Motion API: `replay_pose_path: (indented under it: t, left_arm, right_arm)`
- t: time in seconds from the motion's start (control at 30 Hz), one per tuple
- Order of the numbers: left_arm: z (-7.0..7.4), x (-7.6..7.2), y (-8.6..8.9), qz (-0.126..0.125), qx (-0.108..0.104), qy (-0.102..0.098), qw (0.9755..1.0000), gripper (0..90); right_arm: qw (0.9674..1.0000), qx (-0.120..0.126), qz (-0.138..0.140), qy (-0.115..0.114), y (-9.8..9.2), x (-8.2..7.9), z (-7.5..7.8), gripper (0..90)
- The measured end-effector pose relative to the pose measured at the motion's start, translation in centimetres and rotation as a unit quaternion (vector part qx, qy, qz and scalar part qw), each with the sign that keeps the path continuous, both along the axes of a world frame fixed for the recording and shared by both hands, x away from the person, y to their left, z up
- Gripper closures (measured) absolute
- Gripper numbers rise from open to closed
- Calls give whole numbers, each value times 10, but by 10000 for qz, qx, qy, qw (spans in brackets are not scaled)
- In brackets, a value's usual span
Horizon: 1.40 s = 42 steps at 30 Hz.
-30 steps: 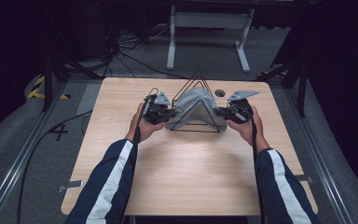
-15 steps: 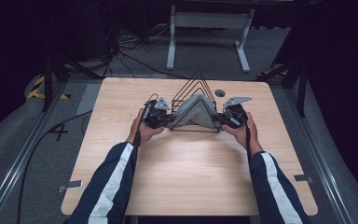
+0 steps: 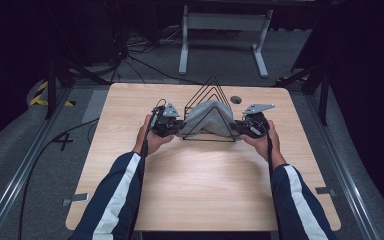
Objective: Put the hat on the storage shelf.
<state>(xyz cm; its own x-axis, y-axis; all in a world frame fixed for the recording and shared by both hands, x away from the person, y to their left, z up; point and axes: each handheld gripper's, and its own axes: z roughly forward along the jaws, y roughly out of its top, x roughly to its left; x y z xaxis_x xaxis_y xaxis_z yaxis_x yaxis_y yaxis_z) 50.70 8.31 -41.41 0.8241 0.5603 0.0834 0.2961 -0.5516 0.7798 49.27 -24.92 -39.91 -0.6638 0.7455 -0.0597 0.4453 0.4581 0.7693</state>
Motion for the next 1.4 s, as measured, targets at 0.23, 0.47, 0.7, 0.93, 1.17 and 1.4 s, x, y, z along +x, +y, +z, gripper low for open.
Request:
replay_pose_path:
  t: [0.23, 0.47, 0.7, 0.93, 1.17, 1.4]
  left_arm:
    - [9, -12, 15, -17, 228, -169, 9996, 791]
    - [16, -27, 33, -136, 445, -137, 9988, 784]
    - [16, -41, 47, -146, 624, -101, 9979, 780]
    - [15, -50, 62, -111, 742, -88, 9971, 768]
    - [12, -61, 73, -146, 889, -28, 9959, 752]
    - [8, -73, 81, -199, 913, 6, 9956, 731]
  right_arm:
    - [9997, -247, -49, -42, -1, -8, 7, 737]
    - [9992, -385, -12, -115, -3, -19, 15, 734]
    - [9989, -439, 49, -181, -5, -28, 23, 733]
    - [9988, -435, 94, -199, -8, -36, 26, 723]
    - [9984, -512, 183, -162, -14, -45, 26, 706]
    - [9983, -535, 187, -148, -25, -56, 27, 688]
